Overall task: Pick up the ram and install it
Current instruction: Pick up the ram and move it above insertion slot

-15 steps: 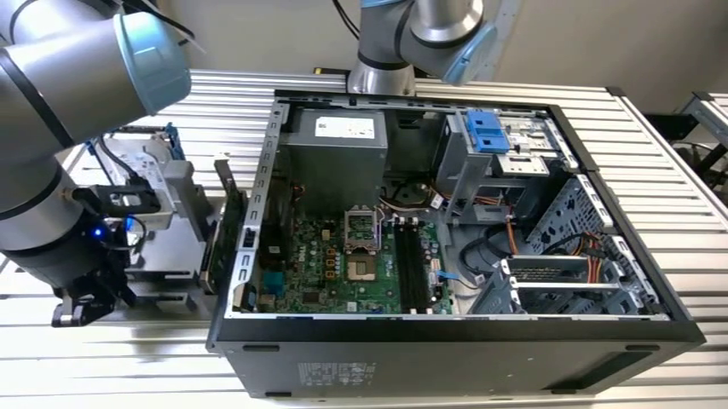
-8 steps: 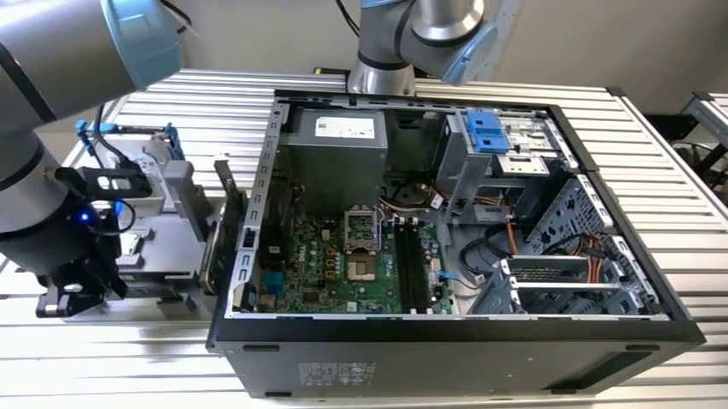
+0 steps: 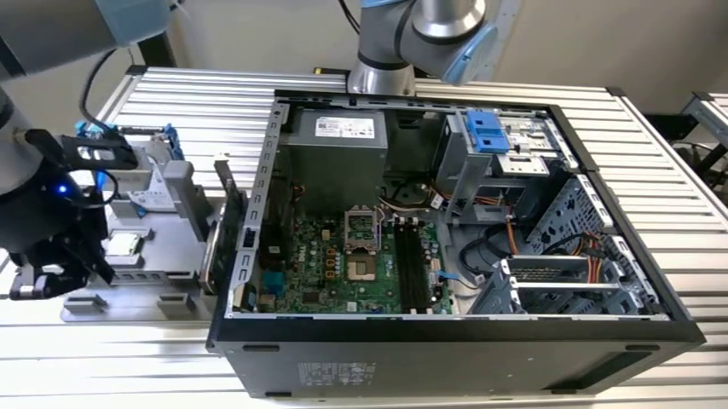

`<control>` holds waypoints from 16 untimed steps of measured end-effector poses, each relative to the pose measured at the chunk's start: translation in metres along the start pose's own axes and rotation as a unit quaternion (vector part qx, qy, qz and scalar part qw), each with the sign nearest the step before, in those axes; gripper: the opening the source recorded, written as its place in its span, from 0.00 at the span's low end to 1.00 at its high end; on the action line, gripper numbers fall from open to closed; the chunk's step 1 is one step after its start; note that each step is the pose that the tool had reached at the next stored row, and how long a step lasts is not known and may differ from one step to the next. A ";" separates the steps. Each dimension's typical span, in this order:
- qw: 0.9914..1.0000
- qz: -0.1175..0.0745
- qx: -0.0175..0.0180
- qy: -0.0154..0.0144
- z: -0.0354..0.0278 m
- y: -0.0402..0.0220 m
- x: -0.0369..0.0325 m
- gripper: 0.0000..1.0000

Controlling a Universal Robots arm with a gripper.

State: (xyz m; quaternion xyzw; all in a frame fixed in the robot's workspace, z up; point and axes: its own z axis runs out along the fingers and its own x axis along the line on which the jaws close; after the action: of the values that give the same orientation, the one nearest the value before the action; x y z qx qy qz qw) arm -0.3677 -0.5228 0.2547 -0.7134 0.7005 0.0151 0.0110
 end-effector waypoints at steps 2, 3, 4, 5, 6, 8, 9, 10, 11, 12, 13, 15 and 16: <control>1.000 0.000 0.000 0.000 -0.0088 0.0000 -0.0006 0.00; 1.000 0.000 0.000 0.000 -0.0122 0.0001 -0.0010 0.00; 1.000 0.000 0.000 0.000 -0.0150 0.0001 -0.0014 0.00; 1.000 0.000 0.000 -0.001 -0.0169 0.0001 -0.0020 0.00; 1.000 0.000 0.000 -0.001 -0.0207 0.0000 -0.0023 0.00; 1.000 0.000 0.000 -0.001 -0.0300 0.0002 -0.0027 0.00; 1.000 0.000 0.000 -0.001 -0.0344 0.0002 -0.0028 0.00; 1.000 0.000 0.000 -0.001 -0.0390 0.0002 -0.0030 0.00; 1.000 0.000 0.000 -0.001 -0.0434 0.0003 -0.0032 0.00; 1.000 0.000 0.000 -0.001 -0.0482 0.0003 -0.0033 0.00; 1.000 0.000 0.000 -0.001 -0.0527 0.0003 -0.0035 0.00; 1.000 0.000 0.000 -0.001 -0.0617 0.0004 -0.0039 0.00; 1.000 0.000 0.000 -0.001 -0.0662 0.0004 -0.0040 0.00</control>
State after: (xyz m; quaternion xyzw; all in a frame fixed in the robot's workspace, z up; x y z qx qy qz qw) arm -0.3678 -0.5212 0.3210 -0.7133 0.7006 0.0158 0.0117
